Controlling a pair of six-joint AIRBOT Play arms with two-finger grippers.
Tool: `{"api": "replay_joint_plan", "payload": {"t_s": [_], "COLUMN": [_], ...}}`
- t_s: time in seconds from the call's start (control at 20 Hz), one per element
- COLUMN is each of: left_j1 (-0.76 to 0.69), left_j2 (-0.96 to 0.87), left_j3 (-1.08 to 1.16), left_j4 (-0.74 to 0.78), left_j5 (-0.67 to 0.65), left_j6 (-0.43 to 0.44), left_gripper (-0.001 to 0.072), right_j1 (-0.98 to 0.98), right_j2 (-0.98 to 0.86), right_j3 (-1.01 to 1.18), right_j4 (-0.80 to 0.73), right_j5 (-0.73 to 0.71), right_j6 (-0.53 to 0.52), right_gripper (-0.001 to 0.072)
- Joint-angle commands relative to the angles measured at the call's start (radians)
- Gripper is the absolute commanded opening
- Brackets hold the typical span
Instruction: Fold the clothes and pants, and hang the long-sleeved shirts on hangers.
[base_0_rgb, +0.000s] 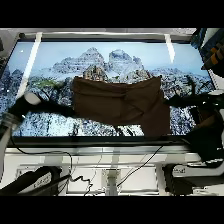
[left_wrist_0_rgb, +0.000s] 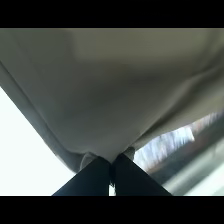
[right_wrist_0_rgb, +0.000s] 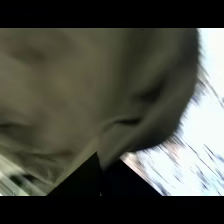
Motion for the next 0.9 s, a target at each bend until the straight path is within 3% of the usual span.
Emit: {"api": "replay_joint_plan", "payload": {"t_s": [0.0, 0.1, 0.3, 0.5, 0.65, 0.75, 0.85], "left_j1": [0.07, 0.114, 0.191, 0.238, 0.238, 0.238, 0.238], "left_j2": [0.01, 0.044, 0.182, 0.375, 0.498, 0.557, 0.587], "left_j3": [0.295, 0.428, 0.561, 0.562, 0.562, 0.562, 0.558], "left_j4": [0.002, 0.001, 0.002, 0.002, 0.002, 0.002, 0.003], "left_j5": [-0.119, -0.117, -0.048, 0.195, 0.397, 0.455, 0.438], "left_j6": [-0.001, -0.001, -0.001, -0.002, -0.003, -0.028, -0.078], "left_gripper": [0.0016, 0.0016, 0.0016, 0.0016, 0.0016, 0.0016, 0.0016], "right_j1": [0.0, 0.0, 0.0, 0.0, 0.0, 0.0, 0.0], "right_j2": [0.229, 0.395, 0.7, 0.911, 0.997, 1.029, 1.035], "right_j3": [0.0, 0.003, 0.118, 0.28, 0.359, 0.368, 0.368], "right_j4": [0.233, 0.322, 0.322, 0.293, 0.27, 0.251, 0.176], "right_j5": [0.009, -0.033, -0.201, -0.44, -0.48, -0.463, -0.404], "right_j6": [-0.052, -0.053, -0.04, -0.037, -0.032, 0.07, 0.24], "right_gripper": [0.0017, 0.0017, 0.0017, 0.0017, 0.0017, 0.0017, 0.0016]}}
